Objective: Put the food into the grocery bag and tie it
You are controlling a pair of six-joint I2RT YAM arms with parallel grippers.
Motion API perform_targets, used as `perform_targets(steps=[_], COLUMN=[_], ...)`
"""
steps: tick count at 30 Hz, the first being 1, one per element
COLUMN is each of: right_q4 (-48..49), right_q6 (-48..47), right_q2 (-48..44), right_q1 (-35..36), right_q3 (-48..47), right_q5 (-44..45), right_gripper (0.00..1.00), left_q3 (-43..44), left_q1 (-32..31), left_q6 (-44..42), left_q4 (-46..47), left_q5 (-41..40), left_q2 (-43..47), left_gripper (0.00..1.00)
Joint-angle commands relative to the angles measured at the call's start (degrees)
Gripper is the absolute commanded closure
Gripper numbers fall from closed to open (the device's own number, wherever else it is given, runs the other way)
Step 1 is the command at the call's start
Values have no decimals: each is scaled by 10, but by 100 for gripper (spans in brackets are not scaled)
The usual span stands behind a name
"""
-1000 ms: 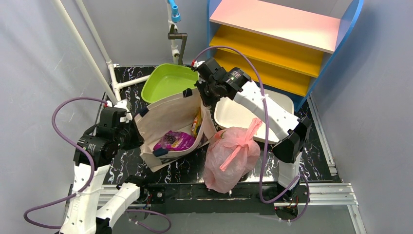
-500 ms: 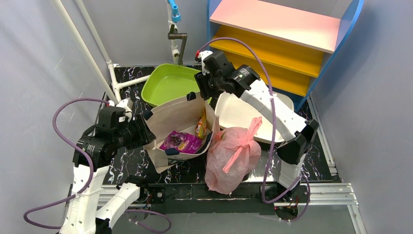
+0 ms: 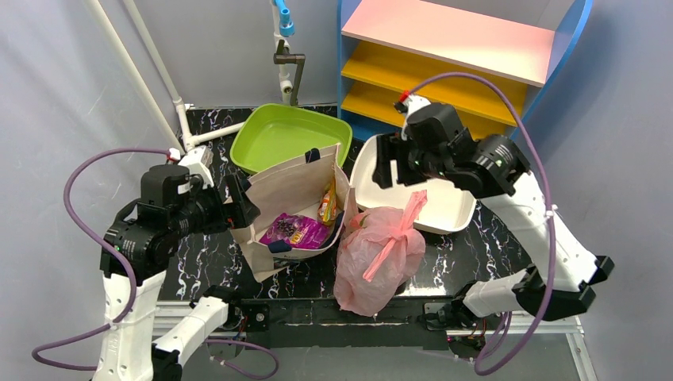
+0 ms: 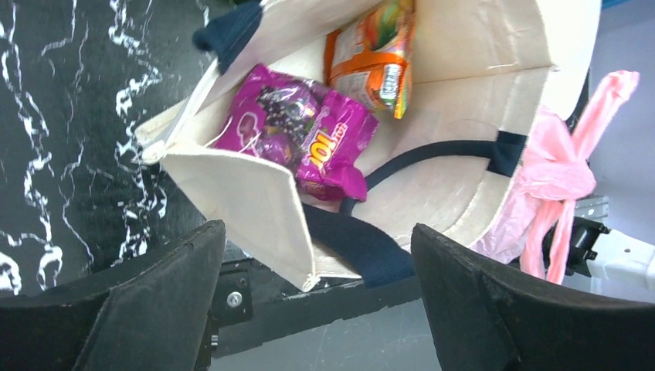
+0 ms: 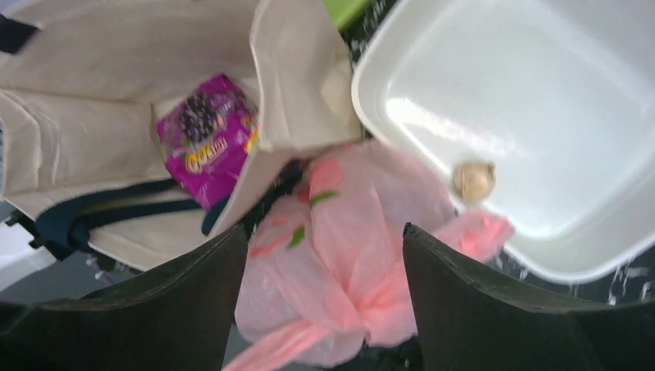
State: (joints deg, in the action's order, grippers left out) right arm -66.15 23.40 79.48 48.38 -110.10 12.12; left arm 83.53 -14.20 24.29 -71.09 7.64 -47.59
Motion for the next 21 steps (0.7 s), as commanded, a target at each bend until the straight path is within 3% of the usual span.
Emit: perform_targets(steps=[1, 6, 13, 21], right_q4=[-104, -117, -56, 12], right_q6=[127, 244, 447, 473], right_q2=[-57, -147, -243, -217], right_q1=[-1, -1, -1, -3], right_q3=[62, 180, 366, 399], right_q5=[5, -9, -97, -59], right_gripper=[18, 16, 14, 12], left_q3=[43, 44, 70, 52], left_q1=[2, -14, -82, -150], left_q6=[-55, -57, -67, -38], left_q4=[24, 85, 121, 146], left_q5=[58, 138, 110, 86], left_q2=[-8, -27, -80, -82], left_gripper=[10, 2, 2, 2])
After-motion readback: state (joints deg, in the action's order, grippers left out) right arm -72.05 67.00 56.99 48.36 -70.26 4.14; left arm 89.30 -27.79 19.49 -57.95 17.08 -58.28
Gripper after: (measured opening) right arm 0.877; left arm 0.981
